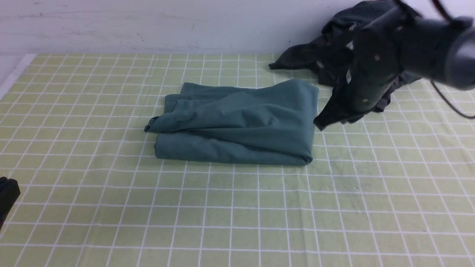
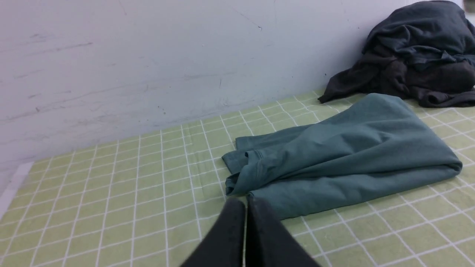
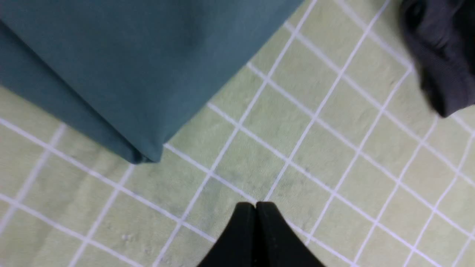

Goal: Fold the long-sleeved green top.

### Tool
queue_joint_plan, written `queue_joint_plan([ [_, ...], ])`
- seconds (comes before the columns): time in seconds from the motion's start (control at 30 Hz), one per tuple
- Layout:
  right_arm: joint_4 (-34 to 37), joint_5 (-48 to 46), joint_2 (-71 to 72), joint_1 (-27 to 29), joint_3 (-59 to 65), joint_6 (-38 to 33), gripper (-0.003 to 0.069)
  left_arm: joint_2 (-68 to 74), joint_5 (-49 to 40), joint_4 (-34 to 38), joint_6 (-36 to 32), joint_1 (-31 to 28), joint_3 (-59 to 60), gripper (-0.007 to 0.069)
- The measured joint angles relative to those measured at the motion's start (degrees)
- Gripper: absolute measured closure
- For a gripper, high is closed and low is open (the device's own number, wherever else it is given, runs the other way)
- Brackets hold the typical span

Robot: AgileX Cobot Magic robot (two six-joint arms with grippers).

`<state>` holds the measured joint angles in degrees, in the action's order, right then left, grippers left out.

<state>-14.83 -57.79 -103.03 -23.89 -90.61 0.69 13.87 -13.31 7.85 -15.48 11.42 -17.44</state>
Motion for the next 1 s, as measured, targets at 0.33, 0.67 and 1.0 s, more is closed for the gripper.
queue_joint_plan([
  [0.33,12.6,17.5,33.4,0.0,19.7,-1.5,0.0669,0.0,1.1,-2.9,0.1,0.0,2.1,0.0627],
  [0.67,18.4,64.9,66.6,-3.0,64.1,-2.3,0.0669,0.0,-0.1,-2.9,0.1,0.0,2.1,0.0627],
  [1.0,24.2,73.5,84.6,-3.0,84.6,-0.4,0.0669,0.0,-0.1,-2.9,0.1,0.0,2.1,0.0627],
])
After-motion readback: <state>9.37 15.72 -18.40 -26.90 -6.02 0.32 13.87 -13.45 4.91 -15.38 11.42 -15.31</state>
